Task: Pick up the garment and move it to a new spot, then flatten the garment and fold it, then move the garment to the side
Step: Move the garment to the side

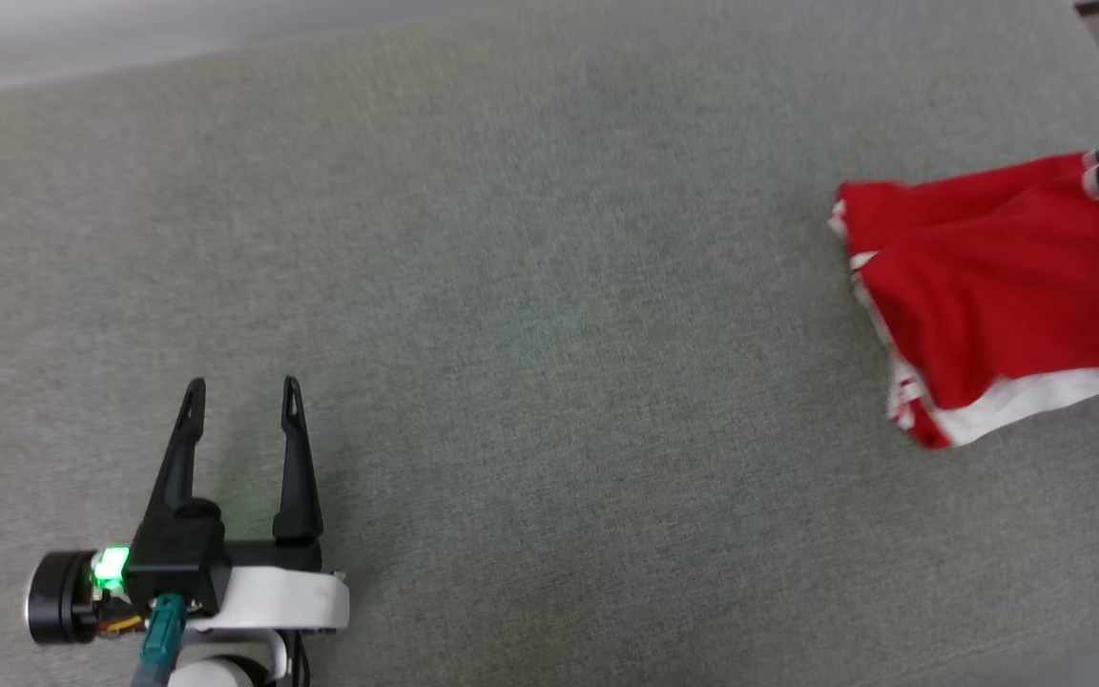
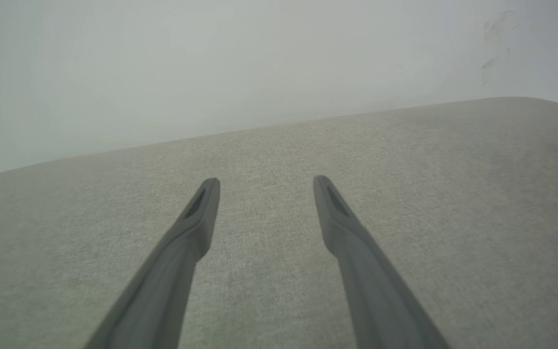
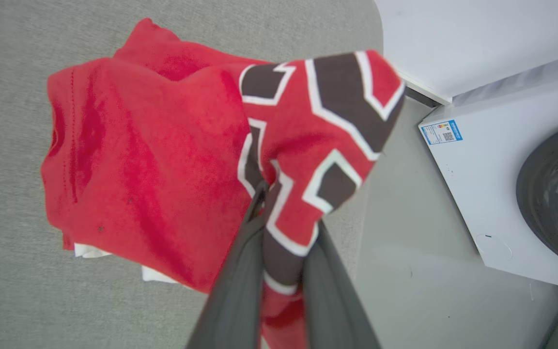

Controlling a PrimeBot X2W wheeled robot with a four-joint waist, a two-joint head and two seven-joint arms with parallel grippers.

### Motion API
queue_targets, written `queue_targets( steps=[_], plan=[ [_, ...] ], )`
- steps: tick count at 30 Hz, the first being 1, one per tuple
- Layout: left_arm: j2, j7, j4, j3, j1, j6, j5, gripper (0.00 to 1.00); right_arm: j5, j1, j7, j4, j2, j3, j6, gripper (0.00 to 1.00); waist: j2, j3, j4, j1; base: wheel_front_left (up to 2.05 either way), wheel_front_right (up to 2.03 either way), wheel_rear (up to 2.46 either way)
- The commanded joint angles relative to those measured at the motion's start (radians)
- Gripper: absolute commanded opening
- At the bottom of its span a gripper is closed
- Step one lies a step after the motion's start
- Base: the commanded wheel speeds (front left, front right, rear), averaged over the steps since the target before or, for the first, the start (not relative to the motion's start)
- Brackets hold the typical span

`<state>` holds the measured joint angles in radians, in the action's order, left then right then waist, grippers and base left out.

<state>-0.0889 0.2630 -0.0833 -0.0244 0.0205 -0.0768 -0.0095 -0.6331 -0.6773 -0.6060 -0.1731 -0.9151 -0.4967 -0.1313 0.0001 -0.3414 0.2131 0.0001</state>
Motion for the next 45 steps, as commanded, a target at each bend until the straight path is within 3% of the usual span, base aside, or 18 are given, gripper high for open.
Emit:
queue_targets(
  steps=[1,9,18,19,20,21,26,34,42,45],
  plan=[
    [-0.009,0.002,-0.006,0.002,0.021,0.005,0.007,1.00,0.007,-0.022,0.004,-0.022,-0.006,0.011,0.001,0.00,-0.0001,-0.062,0.020,-0.0001,0.00,0.00,0.00],
    [-0.035,0.002,-0.023,-0.003,0.093,0.020,0.015,1.00,0.092,-0.091,0.050,-0.225,-0.019,0.096,0.001,0.00,-0.0001,-0.173,0.006,-0.0001,0.00,0.00,0.00],
    [-0.045,0.002,-0.038,-0.021,0.127,0.016,0.017,1.00,0.169,-0.147,0.128,-0.436,0.062,0.180,0.001,0.00,-0.0001,-0.215,-0.003,-0.0001,0.00,0.00,0.00],
    [-0.043,0.002,-0.037,-0.024,0.126,0.015,0.016,1.00,0.173,-0.148,0.132,-0.460,0.076,0.191,0.001,0.18,-0.0001,-0.210,-0.004,-0.0001,0.00,0.00,0.00],
    [-0.041,0.002,-0.037,-0.027,0.123,0.012,0.015,1.00,0.184,-0.152,0.146,-0.473,0.085,0.196,0.001,0.96,-0.0001,-0.202,-0.006,-0.0001,0.00,0.00,0.00],
    [-0.039,0.002,-0.036,-0.029,0.119,0.009,0.013,1.00,0.201,-0.158,0.165,-0.487,0.090,0.203,0.001,1.00,-0.0001,-0.193,-0.007,-0.0001,0.00,0.00,0.00],
    [-0.024,0.002,-0.030,-0.038,0.094,-0.004,0.006,1.00,0.296,-0.177,0.262,-0.538,0.117,0.237,0.001,1.00,-0.0001,-0.129,-0.017,-0.0001,0.00,0.00,0.00],
    [0.001,0.002,-0.017,-0.035,0.024,-0.028,-0.010,1.00,0.458,-0.169,0.511,-0.507,0.193,0.307,0.001,1.00,-0.0001,0.003,-0.047,-0.0001,0.00,0.00,0.00],
    [0.020,0.002,0.003,-0.036,-0.057,-0.034,-0.018,1.00,0.591,-0.107,0.801,-0.421,0.353,0.419,0.001,1.00,-0.0001,0.126,-0.100,-0.0001,0.00,0.00,0.00],
    [0.022,0.002,0.013,-0.036,-0.084,-0.038,-0.019,1.00,0.626,-0.054,0.854,-0.373,0.422,0.445,0.001,1.00,-0.0001,0.173,-0.124,-0.0001,0.00,0.00,0.00]
  ],
)
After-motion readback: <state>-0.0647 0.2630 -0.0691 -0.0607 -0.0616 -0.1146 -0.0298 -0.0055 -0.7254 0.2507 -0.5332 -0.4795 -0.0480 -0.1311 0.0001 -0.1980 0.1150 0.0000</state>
